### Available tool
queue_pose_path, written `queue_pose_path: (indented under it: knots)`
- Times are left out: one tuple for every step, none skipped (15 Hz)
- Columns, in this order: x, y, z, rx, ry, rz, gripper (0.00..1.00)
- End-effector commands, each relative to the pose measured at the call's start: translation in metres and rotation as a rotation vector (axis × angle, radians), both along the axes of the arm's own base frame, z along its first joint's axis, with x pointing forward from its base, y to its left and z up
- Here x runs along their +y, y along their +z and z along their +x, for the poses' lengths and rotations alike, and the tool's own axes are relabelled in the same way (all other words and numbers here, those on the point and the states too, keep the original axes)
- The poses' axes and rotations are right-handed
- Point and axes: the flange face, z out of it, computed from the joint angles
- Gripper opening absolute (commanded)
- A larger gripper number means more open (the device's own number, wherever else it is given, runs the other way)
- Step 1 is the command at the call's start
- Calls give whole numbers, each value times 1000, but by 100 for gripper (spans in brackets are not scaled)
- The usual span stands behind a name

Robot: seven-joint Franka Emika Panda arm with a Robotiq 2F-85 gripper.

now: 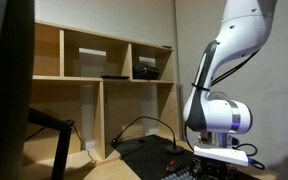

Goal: Click the space button on the keyboard

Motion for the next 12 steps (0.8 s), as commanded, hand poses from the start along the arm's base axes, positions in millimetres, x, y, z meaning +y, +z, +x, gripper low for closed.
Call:
queue_pose_path:
  knots:
    - [-2,-22,-1,20,-1,-5,100]
    - [-3,-19,-3,22,-2,-2,100]
    - [-3,-15,-6,19,-3,3,100]
    - [-2,-9,-10,20,2,11,100]
    - [-3,-5,-12,12,3,8,100]
    - [-4,2,-17,7,6,5,100]
    - [-6,12,-23,4,5,5,100]
    - [-9,19,-31,8,-2,9,100]
    - [-11,31,-44,19,22,23,100]
    - [-15,41,-58,25,40,31,100]
    - [-19,47,-66,15,48,25,100]
    - [-23,56,-74,-3,51,13,100]
